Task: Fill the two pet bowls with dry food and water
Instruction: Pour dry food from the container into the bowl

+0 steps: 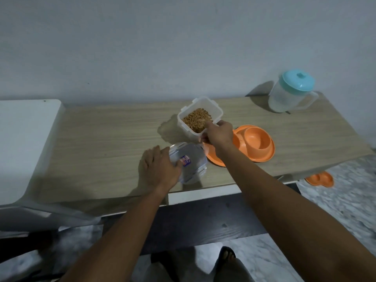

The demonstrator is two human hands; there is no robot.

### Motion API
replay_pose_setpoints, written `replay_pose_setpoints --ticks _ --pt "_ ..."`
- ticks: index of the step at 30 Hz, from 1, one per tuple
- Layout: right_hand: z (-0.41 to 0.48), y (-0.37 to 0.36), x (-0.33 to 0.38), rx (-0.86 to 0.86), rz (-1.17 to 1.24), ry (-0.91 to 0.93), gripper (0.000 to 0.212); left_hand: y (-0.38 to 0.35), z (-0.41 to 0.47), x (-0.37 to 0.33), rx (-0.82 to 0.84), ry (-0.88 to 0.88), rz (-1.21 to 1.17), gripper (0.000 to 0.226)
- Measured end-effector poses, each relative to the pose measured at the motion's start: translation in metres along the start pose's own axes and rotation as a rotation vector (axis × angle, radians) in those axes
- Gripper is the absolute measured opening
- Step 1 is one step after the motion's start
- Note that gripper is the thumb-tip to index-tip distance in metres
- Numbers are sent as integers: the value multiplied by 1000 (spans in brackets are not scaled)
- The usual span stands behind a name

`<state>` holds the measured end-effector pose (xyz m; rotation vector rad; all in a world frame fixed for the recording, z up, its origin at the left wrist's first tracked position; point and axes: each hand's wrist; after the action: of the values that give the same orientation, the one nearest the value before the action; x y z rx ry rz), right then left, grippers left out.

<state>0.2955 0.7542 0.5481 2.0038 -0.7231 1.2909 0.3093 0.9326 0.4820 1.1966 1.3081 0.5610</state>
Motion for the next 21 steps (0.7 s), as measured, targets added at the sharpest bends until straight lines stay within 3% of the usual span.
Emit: replay_pose_setpoints --ticks 4,6,8,13,21 --pt "5 67 -4 -64 -14 0 22 -24 -20 -68 -89 -264 -94 35" --pt "8 97 -8 -80 -17 -10 27 -38 -39 -101 -90 -302 -111 25" --pt "9 125 -12 -85 -33 -12 13 -52 -51 -127 -93 -175 -177 23" --pt "25 174 -29 -77 -65 -13 16 -69 -34 -151 -158 278 -266 23" --pt "51 213 -28 33 -271 101 8 -70 -12 -161 -185 454 -477 19"
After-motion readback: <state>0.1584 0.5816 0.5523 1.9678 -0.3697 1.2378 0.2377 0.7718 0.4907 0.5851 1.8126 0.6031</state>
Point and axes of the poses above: each hand's wrist, its own z-axis towards the middle knuckle, its own y-axis out of the back of the hand, x = y × z
